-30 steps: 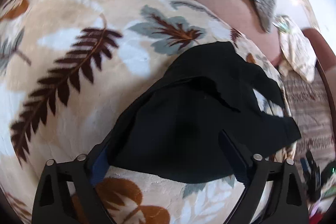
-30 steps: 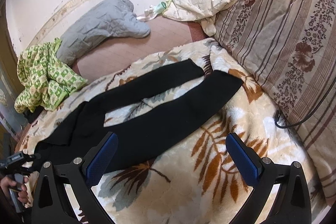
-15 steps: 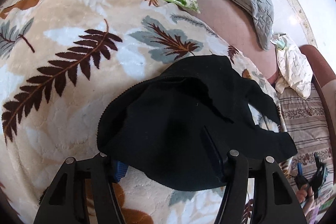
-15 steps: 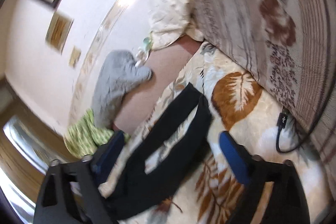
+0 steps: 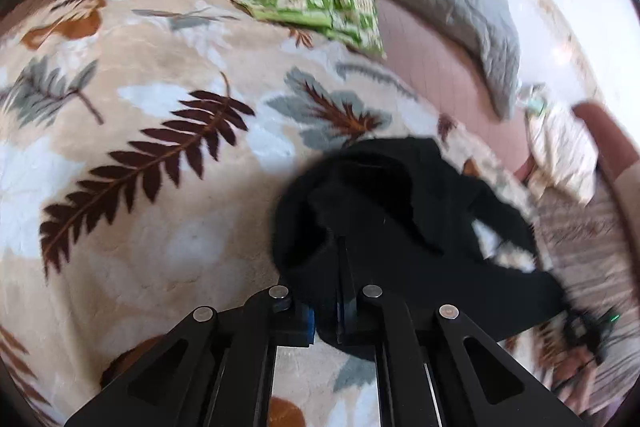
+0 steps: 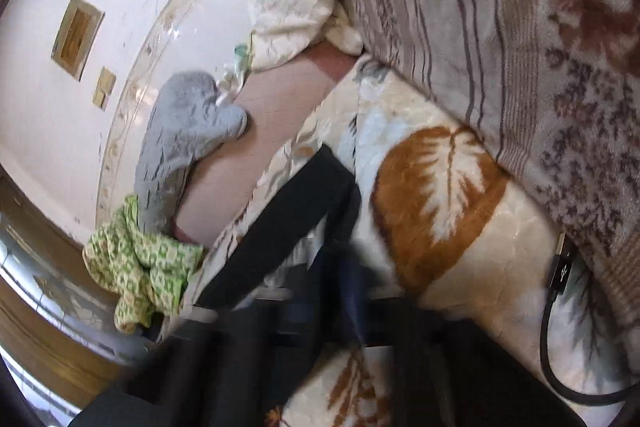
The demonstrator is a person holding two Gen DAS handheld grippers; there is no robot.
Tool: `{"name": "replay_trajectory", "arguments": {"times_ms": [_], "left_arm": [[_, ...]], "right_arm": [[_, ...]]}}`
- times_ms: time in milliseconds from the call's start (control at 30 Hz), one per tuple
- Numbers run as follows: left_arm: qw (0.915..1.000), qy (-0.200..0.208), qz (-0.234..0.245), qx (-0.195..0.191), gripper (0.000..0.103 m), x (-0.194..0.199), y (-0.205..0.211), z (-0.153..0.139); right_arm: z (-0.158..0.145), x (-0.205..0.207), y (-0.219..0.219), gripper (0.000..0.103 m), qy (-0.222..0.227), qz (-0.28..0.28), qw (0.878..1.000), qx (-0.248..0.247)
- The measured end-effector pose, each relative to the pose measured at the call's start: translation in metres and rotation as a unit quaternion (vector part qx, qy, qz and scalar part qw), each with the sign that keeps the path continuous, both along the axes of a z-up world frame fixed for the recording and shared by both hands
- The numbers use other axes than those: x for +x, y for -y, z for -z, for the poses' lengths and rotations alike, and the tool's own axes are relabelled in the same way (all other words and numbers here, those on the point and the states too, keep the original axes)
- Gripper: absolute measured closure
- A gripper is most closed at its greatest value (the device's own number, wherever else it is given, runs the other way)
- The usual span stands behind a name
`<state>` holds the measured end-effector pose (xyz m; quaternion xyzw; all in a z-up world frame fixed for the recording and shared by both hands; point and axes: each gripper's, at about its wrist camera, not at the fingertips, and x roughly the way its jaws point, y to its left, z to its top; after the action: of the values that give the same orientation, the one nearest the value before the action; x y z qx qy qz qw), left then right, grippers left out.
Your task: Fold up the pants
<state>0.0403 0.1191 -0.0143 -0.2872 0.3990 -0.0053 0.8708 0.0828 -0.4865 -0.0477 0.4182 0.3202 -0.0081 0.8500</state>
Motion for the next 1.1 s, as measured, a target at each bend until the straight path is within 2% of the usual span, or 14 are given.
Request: {"name": "replay_trajectory", "arguments": {"times_ms": [133, 267, 400, 433, 500, 567, 667, 733, 800, 833, 900, 967, 1033, 1100], "left_arm": [[0.9990, 0.012, -0.039, -0.021, 0.099, -0.037, -0.033, -0.014], [0.9969, 0.014, -0.074, -0.023, 0.099, -0.074, -0.080, -0.029], [0.9922, 0.008, -0.121, 0.027, 0.098, -0.107, -0.117, -0.040], [0.9899, -0.003, -0.137, 0.037, 0.097, -0.110, -0.122, -0.037], [0.9845, -0.031, -0.165, 0.052, 0.091, -0.111, -0.131, -0.030], [0.9789, -0.052, -0.191, 0.051, 0.070, -0.112, -0.140, -0.029], [0.9731, -0.028, -0.221, 0.060, 0.063, -0.118, -0.136, -0.049], [0.9771, 0.007, -0.201, 0.069, 0.054, -0.121, -0.117, -0.068], [0.9882, 0.037, -0.144, 0.038, 0.044, -0.113, -0.092, -0.080], [0.9930, 0.042, -0.111, 0.004, 0.041, -0.105, -0.080, -0.079], [0.9956, 0.021, -0.066, -0.064, 0.041, -0.086, -0.062, -0.066], [0.9916, -0.015, -0.046, -0.120, 0.042, -0.067, -0.049, -0.045], [0.9816, -0.049, -0.045, -0.179, 0.043, -0.052, -0.040, -0.022], [0.9737, -0.063, -0.051, -0.213, 0.043, -0.042, -0.041, -0.009]], "right_arm": [[-0.003, -0.009, -0.016, 0.099, -0.015, -0.032, 0.999, 0.007], [0.018, -0.019, -0.049, 0.099, -0.090, -0.093, 0.991, 0.046], [0.043, -0.023, -0.079, 0.093, -0.155, -0.154, 0.973, 0.079], [0.041, -0.023, -0.082, 0.094, -0.157, -0.155, 0.973, 0.066], [0.026, -0.020, -0.085, 0.084, -0.148, -0.136, 0.979, 0.010], [0.011, -0.019, -0.085, 0.065, -0.129, -0.114, 0.985, -0.015], [-0.016, -0.012, -0.088, 0.060, -0.080, -0.094, 0.992, -0.013], [-0.027, -0.004, -0.095, 0.050, -0.059, -0.094, 0.994, -0.009], [-0.034, 0.013, -0.109, 0.044, -0.044, -0.096, 0.994, 0.001], [-0.037, 0.023, -0.115, 0.044, -0.044, -0.095, 0.994, 0.002], [-0.037, 0.041, -0.128, 0.044, -0.050, -0.093, 0.994, 0.005], [-0.033, 0.056, -0.141, 0.044, -0.051, -0.094, 0.994, 0.010], [-0.025, 0.065, -0.150, 0.044, -0.050, -0.101, 0.994, 0.008], [-0.021, 0.068, -0.155, 0.044, -0.050, -0.107, 0.993, 0.009]]}}
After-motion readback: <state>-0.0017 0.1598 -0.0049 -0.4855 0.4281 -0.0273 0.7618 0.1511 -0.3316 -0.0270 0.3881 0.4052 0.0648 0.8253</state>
